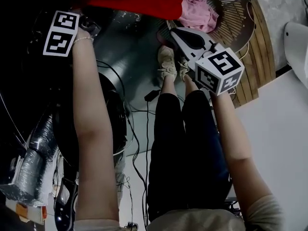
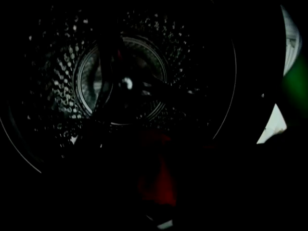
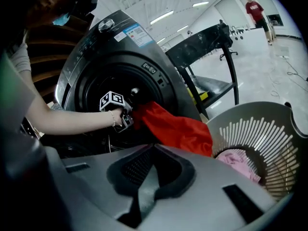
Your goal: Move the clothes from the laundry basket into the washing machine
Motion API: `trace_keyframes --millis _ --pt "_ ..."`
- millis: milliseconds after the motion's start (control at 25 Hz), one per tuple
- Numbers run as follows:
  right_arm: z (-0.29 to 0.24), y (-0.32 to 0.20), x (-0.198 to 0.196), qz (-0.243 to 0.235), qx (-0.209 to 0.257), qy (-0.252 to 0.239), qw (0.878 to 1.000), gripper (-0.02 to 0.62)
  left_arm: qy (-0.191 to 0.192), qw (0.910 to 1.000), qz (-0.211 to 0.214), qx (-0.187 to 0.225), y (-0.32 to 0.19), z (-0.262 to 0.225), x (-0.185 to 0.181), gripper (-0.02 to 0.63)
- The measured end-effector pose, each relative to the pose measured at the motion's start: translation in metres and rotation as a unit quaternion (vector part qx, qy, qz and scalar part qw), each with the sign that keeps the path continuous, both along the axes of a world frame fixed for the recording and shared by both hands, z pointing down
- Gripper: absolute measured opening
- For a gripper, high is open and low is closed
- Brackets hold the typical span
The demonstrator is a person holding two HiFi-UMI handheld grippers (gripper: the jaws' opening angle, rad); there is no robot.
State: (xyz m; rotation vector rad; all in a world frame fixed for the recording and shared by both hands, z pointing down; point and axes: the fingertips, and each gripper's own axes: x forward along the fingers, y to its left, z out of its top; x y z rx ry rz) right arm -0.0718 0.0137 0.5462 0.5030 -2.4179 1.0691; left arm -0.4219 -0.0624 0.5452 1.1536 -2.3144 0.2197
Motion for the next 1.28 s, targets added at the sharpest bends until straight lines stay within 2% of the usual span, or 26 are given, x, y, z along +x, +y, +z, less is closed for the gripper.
trace_keyframes --millis 40,80,160,240,280,360,440,560,640,720,840,920,960,1080,1160,1280 --pt "0.001 0.000 -0.001 -0.001 -0.001 0.001 1.000 0.014 0.020 0.9997 -0.001 -0.014 0.001 0.014 0.003 0.235" --pt "0.002 0.001 -0.001 -0.001 -0.002 0.002 1.000 0.014 0.034 0.9990 -0.007 -0.029 0.006 0.026 0.006 0.289" --pt "0.004 0.002 -0.001 -0.002 -0.004 0.006 1.000 0.014 0.041 0.9975 -0.038 -0.044 0.023 0.033 0.009 0.318" --pt "0.006 0.005 0.001 -0.003 -0.006 0.011 1.000 0.014 0.050 0.9967 -0.058 -0.028 0.040 0.027 0.020 0.318" --pt "0.007 0.007 0.002 -0.002 -0.009 0.012 1.000 0.014 0.061 0.9966 -0.053 -0.015 0.046 0.025 0.033 0.318" --pt "0.009 0.011 0.006 0.000 -0.013 0.017 1.000 0.014 0.105 0.9944 -0.008 0.006 0.051 0.026 0.077 0.318" --pt "0.011 0.015 0.009 -0.003 -0.015 0.021 1.000 0.014 0.184 0.9809 0.060 0.017 0.053 0.041 0.140 0.318" --pt "0.014 0.020 0.018 -0.013 -0.008 0.033 0.999 0.014 0.285 0.9488 0.134 -0.028 0.065 0.081 0.227 0.319" --pt "0.018 0.021 0.026 -0.018 0.001 0.049 0.999 0.014 0.329 0.9291 0.163 -0.048 0.066 0.099 0.270 0.322" --pt "0.020 0.020 0.032 -0.009 0.003 0.054 0.998 0.014 0.343 0.9201 0.180 -0.059 0.060 0.111 0.294 0.322" --pt "0.023 0.016 0.044 0.014 0.001 0.052 0.999 0.014 0.325 0.9237 0.192 -0.066 0.045 0.122 0.304 0.307" --pt "0.025 0.013 0.051 0.024 0.004 0.054 0.998 0.014 0.288 0.9334 0.205 -0.063 0.035 0.119 0.300 0.175" --pt "0.026 0.012 0.054 0.029 0.004 0.054 0.998 0.014 0.258 0.9407 0.211 -0.062 0.030 0.113 0.295 0.032" --pt "0.024 0.014 0.056 0.038 0.004 0.051 0.998 0.014 0.160 0.9631 0.210 -0.054 0.021 0.090 0.260 0.031" --pt "0.021 0.018 0.053 0.038 0.005 0.049 0.998 0.014 0.113 0.9768 0.176 -0.046 0.020 0.076 0.220 0.031" --pt "0.017 0.017 0.045 0.039 0.003 0.042 0.998 0.014 0.062 0.9879 0.137 -0.039 0.017 0.058 0.159 0.031"
